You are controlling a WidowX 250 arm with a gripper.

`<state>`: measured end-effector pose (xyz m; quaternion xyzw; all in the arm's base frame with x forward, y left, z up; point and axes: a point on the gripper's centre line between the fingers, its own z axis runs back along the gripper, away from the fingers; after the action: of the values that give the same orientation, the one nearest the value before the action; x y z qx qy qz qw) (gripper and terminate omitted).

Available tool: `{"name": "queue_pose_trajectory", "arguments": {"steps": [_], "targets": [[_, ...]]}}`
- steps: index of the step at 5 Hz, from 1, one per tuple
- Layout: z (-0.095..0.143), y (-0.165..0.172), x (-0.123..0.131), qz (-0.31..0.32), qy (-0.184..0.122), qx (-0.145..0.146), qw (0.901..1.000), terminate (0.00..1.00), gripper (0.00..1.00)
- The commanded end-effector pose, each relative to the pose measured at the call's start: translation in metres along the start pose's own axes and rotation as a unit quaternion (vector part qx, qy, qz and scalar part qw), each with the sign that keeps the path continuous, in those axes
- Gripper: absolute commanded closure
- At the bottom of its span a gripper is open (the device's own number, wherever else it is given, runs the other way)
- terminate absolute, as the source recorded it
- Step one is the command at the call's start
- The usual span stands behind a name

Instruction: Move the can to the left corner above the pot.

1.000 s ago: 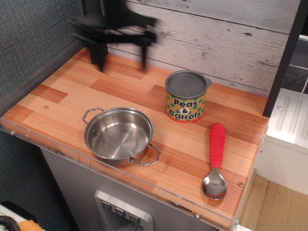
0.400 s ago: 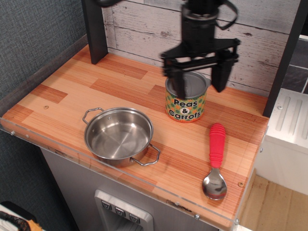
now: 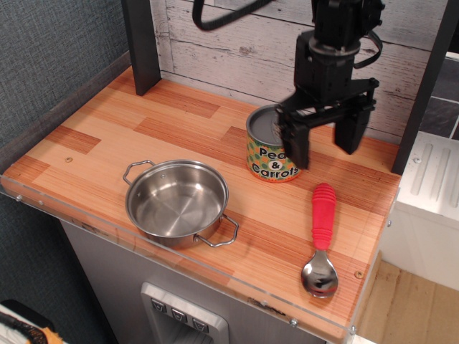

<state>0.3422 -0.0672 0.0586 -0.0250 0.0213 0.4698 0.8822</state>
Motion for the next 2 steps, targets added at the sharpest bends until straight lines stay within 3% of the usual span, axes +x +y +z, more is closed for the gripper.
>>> {"name": "queue_pose_trajectory", "arguments": {"steps": [1, 2], "targets": [[0.006, 0.011, 0.031, 0.09, -0.014, -0.031, 0.9954, 0.0, 0.0], [0.004, 0.016, 0.047, 0.117, -0.006, -0.038, 0.9924, 0.0, 0.0]]}}
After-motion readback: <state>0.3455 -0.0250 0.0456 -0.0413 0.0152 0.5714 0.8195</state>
